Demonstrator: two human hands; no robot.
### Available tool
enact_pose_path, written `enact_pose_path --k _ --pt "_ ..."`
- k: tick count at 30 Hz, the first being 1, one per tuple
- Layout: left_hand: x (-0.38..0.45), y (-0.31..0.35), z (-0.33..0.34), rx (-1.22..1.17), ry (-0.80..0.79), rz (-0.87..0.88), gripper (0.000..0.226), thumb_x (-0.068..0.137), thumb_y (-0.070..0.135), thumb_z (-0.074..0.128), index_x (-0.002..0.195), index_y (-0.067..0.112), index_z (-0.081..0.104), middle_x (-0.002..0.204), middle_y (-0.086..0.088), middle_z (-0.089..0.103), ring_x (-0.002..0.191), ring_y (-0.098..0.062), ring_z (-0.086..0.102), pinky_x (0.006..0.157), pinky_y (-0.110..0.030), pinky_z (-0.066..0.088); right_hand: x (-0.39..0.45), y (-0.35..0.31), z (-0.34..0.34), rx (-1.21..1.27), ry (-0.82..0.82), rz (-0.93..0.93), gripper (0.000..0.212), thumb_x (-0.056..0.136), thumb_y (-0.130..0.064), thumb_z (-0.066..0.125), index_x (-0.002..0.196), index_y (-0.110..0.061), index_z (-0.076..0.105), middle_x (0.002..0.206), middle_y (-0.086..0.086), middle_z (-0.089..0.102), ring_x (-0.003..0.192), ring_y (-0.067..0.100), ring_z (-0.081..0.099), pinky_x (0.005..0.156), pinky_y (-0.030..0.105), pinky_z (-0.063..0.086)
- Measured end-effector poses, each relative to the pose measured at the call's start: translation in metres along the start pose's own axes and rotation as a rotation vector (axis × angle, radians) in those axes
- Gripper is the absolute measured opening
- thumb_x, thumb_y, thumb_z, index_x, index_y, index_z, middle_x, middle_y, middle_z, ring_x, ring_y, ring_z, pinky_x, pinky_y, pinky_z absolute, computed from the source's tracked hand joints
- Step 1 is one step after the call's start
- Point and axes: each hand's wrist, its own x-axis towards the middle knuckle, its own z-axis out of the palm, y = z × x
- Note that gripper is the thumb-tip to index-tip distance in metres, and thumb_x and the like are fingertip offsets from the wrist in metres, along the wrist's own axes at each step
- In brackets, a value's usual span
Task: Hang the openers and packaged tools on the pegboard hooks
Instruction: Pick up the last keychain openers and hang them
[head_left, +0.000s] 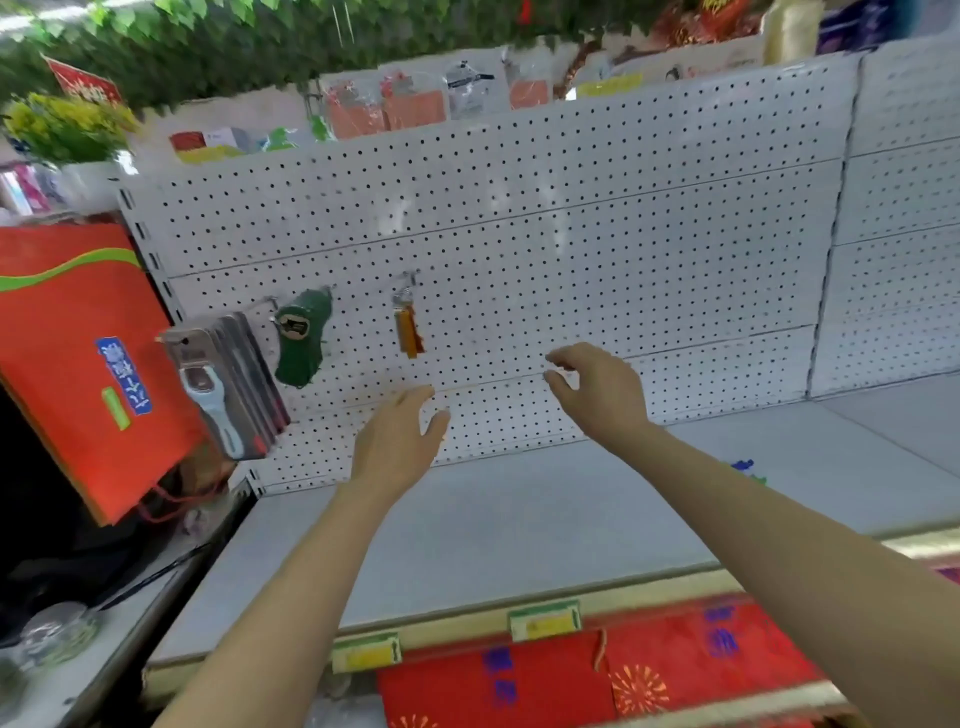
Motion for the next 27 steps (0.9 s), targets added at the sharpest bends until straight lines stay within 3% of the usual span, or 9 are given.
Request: enact_pose_path --k 6,14,27 --pt "-0.028 0.068 0.056 -0.036 -0.126 -0.001 0.045 0.101 0.042 0.049 0.142 0.023 0.051 0.142 0.003 0.054 0.126 -0.02 0.053 0.099 -0.04 0.048 -0.043 0.079 -0.05 -0.104 -0.097 0.082 0.029 0.094 -0.029 0.058 0.12 -0.02 0.066 0.117 -0.004 0.068 0.102 0.017 0.064 0.084 0.031 0.049" --pt "-0.049 0.166 0.153 -0.054 -0.326 0.126 0.042 0.102 0.038 0.047 0.141 0.024 0.052 0.141 0.003 0.053 0.125 -0.018 0.053 0.098 -0.035 0.047 -0.098 0.187 -0.106 -0.187 -0.128 0.233 0.025 0.091 -0.023 0.061 0.115 -0.017 0.068 0.111 0.0 0.07 0.098 0.02 0.065 0.078 0.031 0.048" --pt "0.01 0.225 0.285 -0.02 -0.539 0.194 0.039 0.102 0.035 0.048 0.139 0.023 0.054 0.138 0.002 0.055 0.121 -0.018 0.056 0.095 -0.036 0.049 -0.107 0.311 -0.078 -0.255 -0.247 0.376 0.027 0.091 -0.02 0.061 0.117 -0.019 0.067 0.114 -0.003 0.069 0.099 0.017 0.066 0.077 0.029 0.05"
